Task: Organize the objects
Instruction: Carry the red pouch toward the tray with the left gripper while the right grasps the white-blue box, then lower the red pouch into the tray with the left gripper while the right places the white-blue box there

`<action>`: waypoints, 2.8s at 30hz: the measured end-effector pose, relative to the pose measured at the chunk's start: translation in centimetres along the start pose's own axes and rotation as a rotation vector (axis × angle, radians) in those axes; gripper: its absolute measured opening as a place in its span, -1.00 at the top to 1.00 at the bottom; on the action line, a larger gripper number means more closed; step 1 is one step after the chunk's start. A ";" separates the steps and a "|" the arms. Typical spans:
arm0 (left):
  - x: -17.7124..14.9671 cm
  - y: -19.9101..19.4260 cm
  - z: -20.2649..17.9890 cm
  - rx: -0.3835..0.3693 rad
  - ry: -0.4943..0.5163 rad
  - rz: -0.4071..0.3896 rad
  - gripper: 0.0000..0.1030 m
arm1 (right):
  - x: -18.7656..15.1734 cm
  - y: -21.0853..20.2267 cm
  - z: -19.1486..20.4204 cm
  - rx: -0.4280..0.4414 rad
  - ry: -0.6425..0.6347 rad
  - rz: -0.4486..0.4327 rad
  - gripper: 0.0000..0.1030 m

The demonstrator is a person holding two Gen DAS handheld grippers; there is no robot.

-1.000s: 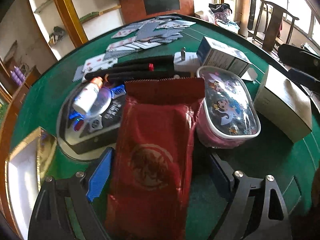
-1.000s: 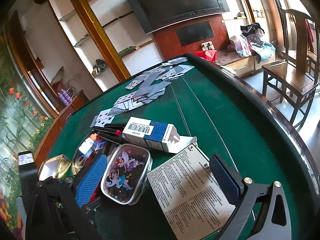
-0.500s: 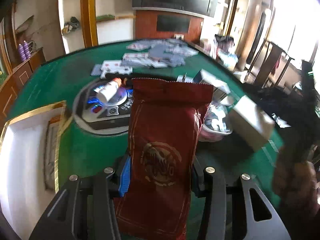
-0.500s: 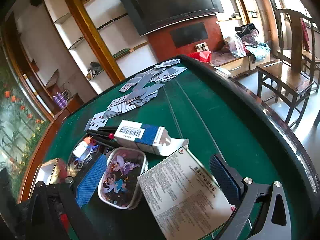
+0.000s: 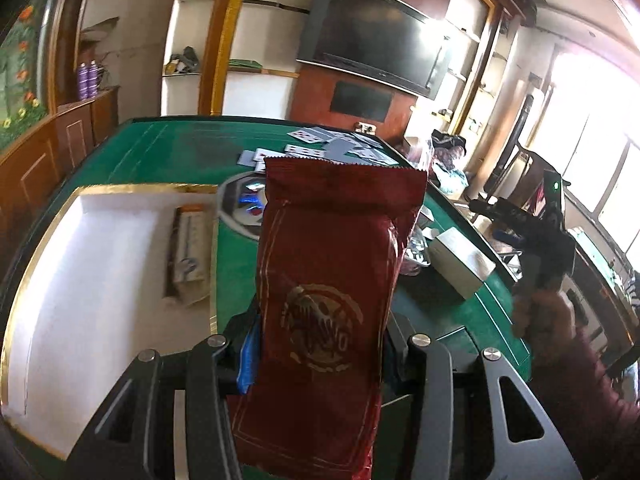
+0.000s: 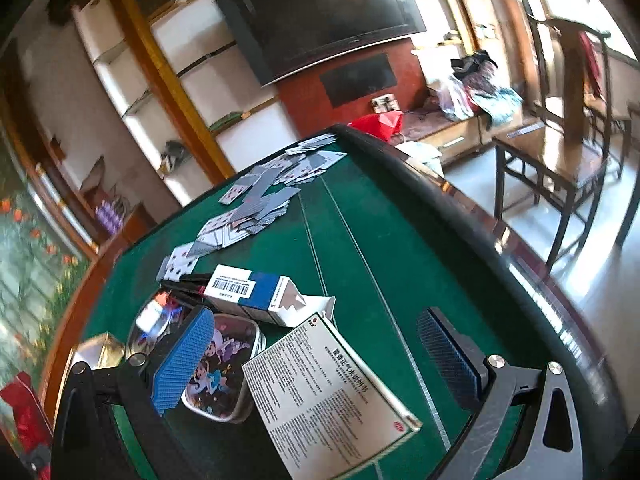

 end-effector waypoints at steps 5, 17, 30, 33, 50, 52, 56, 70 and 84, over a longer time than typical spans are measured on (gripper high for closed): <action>-1.0 -0.2 2.0 -0.008 -0.052 0.000 0.09 | 1.3 2.3 3.1 0.014 -0.227 0.177 -1.00; -1.7 -1.1 4.3 0.040 -0.085 0.005 0.09 | 1.3 9.8 6.5 -0.103 -0.595 0.323 -0.99; -2.4 0.6 4.8 0.047 -0.114 0.051 0.09 | 1.5 11.8 4.8 -0.014 -0.424 0.407 0.30; -2.5 0.5 4.7 0.044 -0.118 0.049 0.09 | 2.1 11.0 4.5 0.012 -0.366 0.390 0.30; 1.5 -5.2 10.3 0.196 -0.128 0.017 0.09 | 0.9 1.8 17.3 0.394 -0.237 0.369 0.28; 2.6 -5.1 11.8 0.235 -0.127 0.023 0.09 | -0.5 2.3 20.7 0.474 -0.206 0.414 0.28; 4.5 -2.9 14.7 0.245 -0.158 0.075 0.09 | -3.2 5.3 26.0 0.560 -0.130 0.495 0.28; 4.7 8.2 21.3 0.282 -0.273 0.224 0.09 | -11.5 17.7 34.6 0.462 -0.010 0.665 0.27; 5.2 12.6 22.6 0.321 -0.281 0.289 0.03 | -12.2 20.6 36.1 0.369 -0.084 0.653 0.26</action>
Point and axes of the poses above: each gripper's, at about its wrist camera, not at the fingertips, and y roughly the way its jaws point, z to its left, x to its top, the point moved 4 cm from there along y, roughly the way its jaws point, and after that the axes turned 7 degrees about x, right-handed, at the moved point
